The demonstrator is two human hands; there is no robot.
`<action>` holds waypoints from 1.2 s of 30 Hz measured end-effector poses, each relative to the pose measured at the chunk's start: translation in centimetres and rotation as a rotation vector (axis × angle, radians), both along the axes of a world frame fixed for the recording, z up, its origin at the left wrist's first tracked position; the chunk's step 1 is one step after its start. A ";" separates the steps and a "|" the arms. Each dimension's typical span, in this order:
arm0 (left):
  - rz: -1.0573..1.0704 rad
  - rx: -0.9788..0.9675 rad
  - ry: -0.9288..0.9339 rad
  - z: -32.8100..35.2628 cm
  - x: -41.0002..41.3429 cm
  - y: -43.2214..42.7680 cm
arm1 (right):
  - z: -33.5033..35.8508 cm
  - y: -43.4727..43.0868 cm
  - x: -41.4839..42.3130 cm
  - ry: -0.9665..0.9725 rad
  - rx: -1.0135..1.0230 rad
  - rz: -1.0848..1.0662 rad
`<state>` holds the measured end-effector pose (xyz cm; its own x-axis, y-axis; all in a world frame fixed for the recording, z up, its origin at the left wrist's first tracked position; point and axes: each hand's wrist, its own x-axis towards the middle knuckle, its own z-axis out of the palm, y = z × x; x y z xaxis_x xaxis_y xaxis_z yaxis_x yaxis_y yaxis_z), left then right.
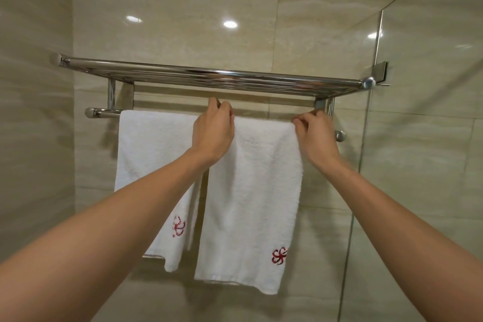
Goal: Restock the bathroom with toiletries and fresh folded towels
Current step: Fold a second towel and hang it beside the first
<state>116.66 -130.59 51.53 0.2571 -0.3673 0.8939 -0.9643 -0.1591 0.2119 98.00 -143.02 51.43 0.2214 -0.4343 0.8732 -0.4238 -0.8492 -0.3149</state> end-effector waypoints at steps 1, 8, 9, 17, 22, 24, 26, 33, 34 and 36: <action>0.029 0.008 -0.033 -0.1 0.0 0.1 | -0.3 -0.1 0.0 0.024 -0.033 -0.017; 0.107 0.052 -0.163 -1.6 -0.1 0.8 | -2.9 0.5 -0.8 0.028 -0.225 -0.216; 0.127 0.065 -0.195 -1.9 0.0 0.9 | -3.3 0.6 -1.0 0.040 -0.234 -0.227; 0.243 0.154 -0.376 -3.3 0.3 1.7 | -4.3 1.0 -2.1 0.046 -0.025 0.078; 0.178 0.250 -0.306 -2.7 0.1 1.6 | -3.1 1.2 -2.5 -0.011 0.018 0.096; 0.173 0.281 -0.291 -2.2 0.0 1.4 | -2.6 1.2 -2.7 0.000 -0.004 0.104; 0.152 0.303 -0.261 -1.8 0.0 1.1 | -2.1 1.1 -2.8 0.024 -0.036 0.097; 0.085 0.362 -0.148 -0.1 -0.3 0.2 | -1.4 -0.4 -2.7 -0.025 -0.034 0.106; 0.084 0.373 -0.133 0.1 -0.3 0.1 | -1.5 -0.5 -2.6 -0.034 -0.036 0.106; 0.090 0.402 -0.103 0.6 -0.4 -0.2 | -1.4 -0.5 -2.6 -0.036 -0.038 0.103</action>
